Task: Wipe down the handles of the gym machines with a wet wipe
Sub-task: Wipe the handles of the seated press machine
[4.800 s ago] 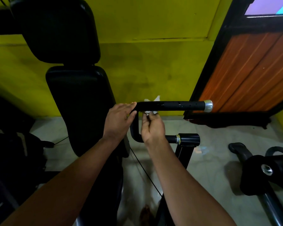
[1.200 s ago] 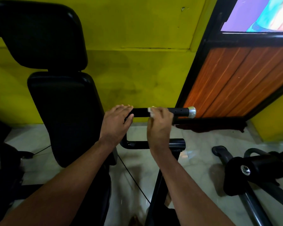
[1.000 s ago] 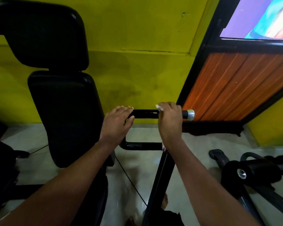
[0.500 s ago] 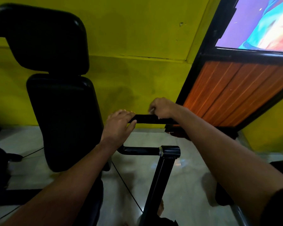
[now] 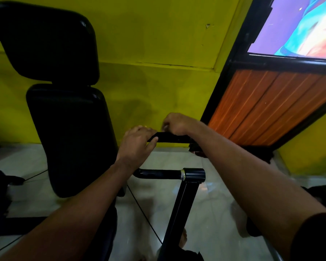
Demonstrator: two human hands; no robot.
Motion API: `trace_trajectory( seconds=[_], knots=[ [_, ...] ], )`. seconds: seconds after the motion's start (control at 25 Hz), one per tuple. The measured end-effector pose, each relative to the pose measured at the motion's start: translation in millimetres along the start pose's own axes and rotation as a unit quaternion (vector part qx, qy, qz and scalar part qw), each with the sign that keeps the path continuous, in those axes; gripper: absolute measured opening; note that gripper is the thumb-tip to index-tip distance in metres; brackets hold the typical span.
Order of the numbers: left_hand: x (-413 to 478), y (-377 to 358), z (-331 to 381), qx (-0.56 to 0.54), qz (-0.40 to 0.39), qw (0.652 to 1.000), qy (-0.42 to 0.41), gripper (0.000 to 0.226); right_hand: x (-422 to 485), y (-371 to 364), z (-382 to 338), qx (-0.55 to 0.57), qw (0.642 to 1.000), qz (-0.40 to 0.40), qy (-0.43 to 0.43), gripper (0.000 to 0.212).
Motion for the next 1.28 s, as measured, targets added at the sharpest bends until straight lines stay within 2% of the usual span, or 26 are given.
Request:
trace_trajectory(
  seconds=[0.08, 0.12, 0.24, 0.36, 0.4, 0.52, 0.56, 0.6, 0.68, 0.76, 0.8, 0.84, 0.88, 0.92, 1.0, 1.04, 1.12, 1.16, 1.2, 1.28],
  knots=[
    [-0.5, -1.4, 0.3, 0.001, -0.01, 1.0, 0.005, 0.035, -0.6, -3.2, 22.3, -0.003, 0.997, -0.002, -0.077, 0.024],
    [-0.9, -1.5, -0.4, 0.002, -0.014, 1.0, 0.009, 0.036, -5.1, -4.7, 22.6, 0.023, 0.996, 0.021, -0.081, 0.023],
    [1.9, -3.3, 0.7, 0.005, -0.016, 1.0, 0.008, 0.036, -27.2, -12.3, 11.9, 0.114, 0.977, 0.171, -0.063, 0.022],
    [2.4, -5.7, 5.4, 0.008, -0.019, 1.0, 0.007, 0.032, -42.2, -17.6, 28.4, 0.181, 0.946, 0.232, -0.137, 0.022],
    [1.4, -6.0, 5.8, 0.01, -0.017, 1.0, 0.006, 0.032, -46.8, -22.0, 27.8, 0.195, 0.937, 0.256, -0.137, 0.022],
    [3.1, -7.8, 7.1, 0.009, -0.02, 1.0, 0.01, 0.036, -69.7, -51.2, -0.5, 0.127, 0.925, 0.359, 0.004, 0.026],
    [4.2, -8.4, 8.2, 0.008, -0.023, 1.0, 0.01, 0.038, -75.4, -60.2, 4.8, 0.14, 0.905, 0.4, 0.011, 0.027],
    [4.4, -9.1, 8.8, 0.008, -0.027, 1.0, 0.009, 0.039, -80.8, -65.3, 15.6, 0.184, 0.879, 0.44, -0.017, 0.025],
    [2.4, -9.8, 8.3, 0.008, -0.03, 0.999, 0.006, 0.04, -89.2, -76.5, 28.6, 0.269, 0.815, 0.511, -0.044, 0.017],
    [3.2, -10.6, 6.7, 0.007, -0.027, 1.0, 0.007, 0.041, -95.2, -86.8, 17.6, 0.313, 0.784, 0.536, -0.026, 0.014],
    [4.0, -11.2, 6.4, 0.006, -0.029, 1.0, 0.008, 0.041, -96.6, -91.8, 11.4, 0.37, 0.758, 0.536, -0.036, 0.016],
    [4.2, -12.1, 6.7, 0.008, -0.034, 0.999, 0.009, 0.042, -93.7, -102.3, 8.4, 0.448, 0.716, 0.531, -0.071, 0.017],
    [3.7, -12.8, 6.9, 0.01, -0.04, 0.999, 0.008, 0.043, -92.0, -111.2, 6.9, 0.537, 0.657, 0.514, -0.121, 0.017],
    [3.0, -13.1, 6.7, 0.013, -0.045, 0.999, 0.007, 0.044, -87.5, -121.2, 4.7, 0.632, 0.58, 0.482, -0.177, 0.018],
    [1.2, -13.6, 5.2, 0.014, -0.055, 0.998, 0.006, 0.046, -70.8, -139.4, -5.1, 0.798, 0.399, 0.37, -0.259, 0.016],
    [-0.1, -13.5, 5.7, 0.016, -0.061, 0.998, 0.006, 0.047, -59.9, -142.8, -10.1, 0.859, 0.317, 0.306, -0.261, 0.013],
    [-0.2, -11.4, 7.7, 0.029, -0.069, 0.997, 0.004, 0.047, -42.7, -137.7, -14.0, 0.936, 0.195, 0.201, -0.211, 0.018],
    [0.9, -10.2, 8.2, 0.034, -0.071, 0.997, 0.001, 0.047, -38.4, -135.9, -13.4, 0.956, 0.156, 0.169, -0.181, 0.023],
    [2.1, -8.7, 7.2, 0.038, -0.072, 0.997, 0.0, 0.047, -36.7, -133.0, -14.0, 0.967, 0.146, 0.143, -0.152, 0.026],
    [2.3, -7.2, 5.3, 0.04, -0.073, 0.997, 0.002, 0.047, -38.6, -131.2, -17.0, 0.972, 0.172, 0.104, -0.119, 0.027]
  ],
)
Point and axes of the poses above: each hand's wrist, its own x-axis towards the middle knuckle, its own y-axis out of the back of the hand, z = x × y, the point moved 5 cm from there along x, towards the middle knuckle, and after that the axes turned 8 degrees about -y, right-handed, at the moved point
